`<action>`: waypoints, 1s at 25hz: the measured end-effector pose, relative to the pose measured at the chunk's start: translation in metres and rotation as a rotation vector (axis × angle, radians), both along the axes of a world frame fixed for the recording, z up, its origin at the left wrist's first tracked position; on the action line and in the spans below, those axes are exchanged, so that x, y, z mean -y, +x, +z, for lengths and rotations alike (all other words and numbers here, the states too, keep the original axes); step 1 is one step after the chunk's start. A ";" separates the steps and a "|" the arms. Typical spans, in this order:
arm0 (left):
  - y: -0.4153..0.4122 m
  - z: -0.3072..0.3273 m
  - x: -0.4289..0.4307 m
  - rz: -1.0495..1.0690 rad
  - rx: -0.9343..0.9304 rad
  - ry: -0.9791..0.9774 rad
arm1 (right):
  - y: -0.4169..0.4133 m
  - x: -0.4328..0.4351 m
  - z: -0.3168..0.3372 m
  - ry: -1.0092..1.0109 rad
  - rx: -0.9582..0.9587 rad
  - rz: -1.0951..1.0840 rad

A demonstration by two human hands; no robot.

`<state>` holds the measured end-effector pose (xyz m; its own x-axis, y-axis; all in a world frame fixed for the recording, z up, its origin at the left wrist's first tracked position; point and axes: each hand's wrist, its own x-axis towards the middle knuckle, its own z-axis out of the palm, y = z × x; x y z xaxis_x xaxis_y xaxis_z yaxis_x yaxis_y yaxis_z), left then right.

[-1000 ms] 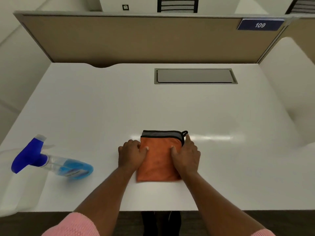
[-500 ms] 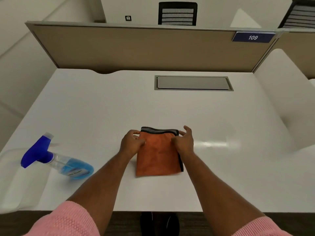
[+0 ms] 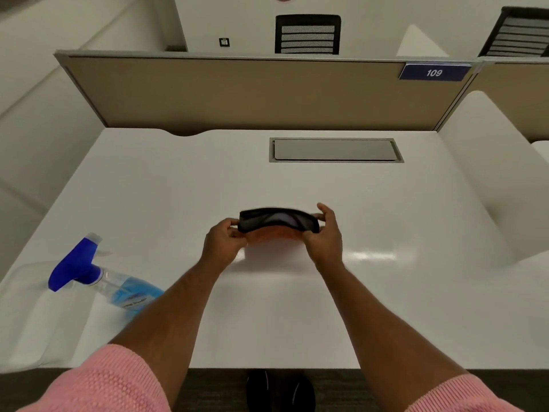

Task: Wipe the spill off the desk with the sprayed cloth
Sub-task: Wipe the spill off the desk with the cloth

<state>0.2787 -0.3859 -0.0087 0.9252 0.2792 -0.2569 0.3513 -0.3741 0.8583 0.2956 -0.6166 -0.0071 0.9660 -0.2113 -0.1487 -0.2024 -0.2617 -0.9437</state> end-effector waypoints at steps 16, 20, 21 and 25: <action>-0.050 -0.051 -0.023 -0.055 0.033 0.386 | -0.026 -0.008 -0.056 -0.692 0.127 0.269; -0.040 -0.072 -0.053 -0.166 -0.010 0.687 | -0.012 -0.034 -0.068 -0.693 0.124 0.548; -0.037 -0.077 -0.060 -0.196 -0.039 0.749 | -0.011 -0.039 -0.070 -0.709 0.096 0.615; -0.024 -0.090 -0.083 -0.228 -0.115 0.823 | -0.015 -0.056 -0.084 -0.853 0.030 0.772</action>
